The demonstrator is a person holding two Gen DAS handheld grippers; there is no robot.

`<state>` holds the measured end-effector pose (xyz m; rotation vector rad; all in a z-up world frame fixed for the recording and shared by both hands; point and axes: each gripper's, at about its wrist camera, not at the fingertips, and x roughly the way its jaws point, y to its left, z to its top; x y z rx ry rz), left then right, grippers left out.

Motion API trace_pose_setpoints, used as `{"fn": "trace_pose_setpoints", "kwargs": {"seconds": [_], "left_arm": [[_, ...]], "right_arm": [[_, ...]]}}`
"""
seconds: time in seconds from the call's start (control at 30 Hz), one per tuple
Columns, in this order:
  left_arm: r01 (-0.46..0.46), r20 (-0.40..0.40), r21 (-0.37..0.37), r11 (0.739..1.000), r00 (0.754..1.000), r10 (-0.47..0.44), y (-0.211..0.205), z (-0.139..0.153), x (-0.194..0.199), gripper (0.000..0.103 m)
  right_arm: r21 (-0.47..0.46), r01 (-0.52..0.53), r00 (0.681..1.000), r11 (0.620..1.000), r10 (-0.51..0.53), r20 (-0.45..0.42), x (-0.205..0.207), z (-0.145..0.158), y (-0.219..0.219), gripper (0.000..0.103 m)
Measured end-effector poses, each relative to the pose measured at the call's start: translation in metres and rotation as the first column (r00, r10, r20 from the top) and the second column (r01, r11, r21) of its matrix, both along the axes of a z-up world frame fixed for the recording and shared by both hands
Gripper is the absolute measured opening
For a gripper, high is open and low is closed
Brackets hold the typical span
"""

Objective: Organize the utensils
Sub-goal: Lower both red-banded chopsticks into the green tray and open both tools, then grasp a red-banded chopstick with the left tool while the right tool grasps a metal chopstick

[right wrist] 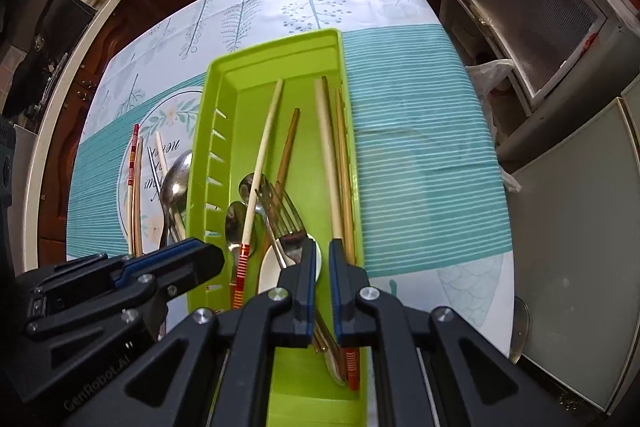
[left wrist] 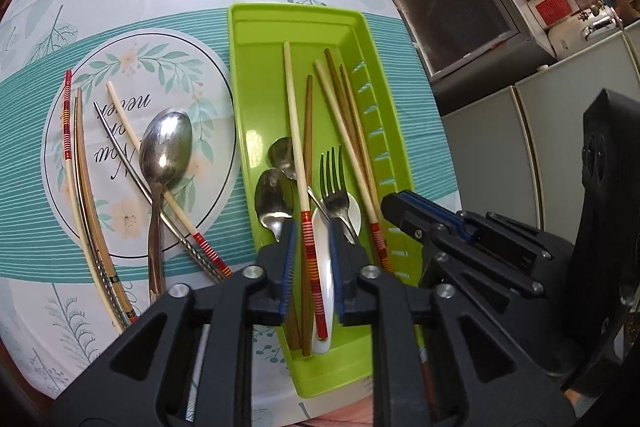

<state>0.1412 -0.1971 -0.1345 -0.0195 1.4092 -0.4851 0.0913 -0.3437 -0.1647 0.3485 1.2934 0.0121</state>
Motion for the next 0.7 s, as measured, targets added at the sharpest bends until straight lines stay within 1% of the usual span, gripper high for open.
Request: {"fn": "trace_pose_setpoints", "kwargs": {"seconds": [0.2, 0.37, 0.5, 0.7], "left_arm": [[0.016, 0.059, 0.025, 1.0, 0.998, -0.018, 0.013, 0.021, -0.011, 0.038], [0.02, 0.106, 0.067, 0.998, 0.994, -0.027, 0.031, 0.034, -0.016, 0.039], [-0.002, 0.134, 0.092, 0.996, 0.991, -0.01, 0.053, 0.043, -0.017, 0.039], [-0.051, 0.123, 0.089, 0.995, 0.992, 0.04, 0.096, 0.046, -0.013, 0.039]], "right_arm": [[0.03, 0.006, 1.0, 1.0, -0.006, 0.012, -0.006, 0.006, 0.002, 0.006], [0.067, -0.003, 1.0, 0.998, 0.001, 0.024, -0.009, 0.012, 0.008, 0.006], [0.083, -0.022, 0.999, 0.996, 0.019, 0.034, -0.011, 0.017, 0.018, 0.006], [0.125, -0.066, 0.997, 0.99, 0.06, 0.045, -0.011, 0.026, 0.036, 0.007]]}}
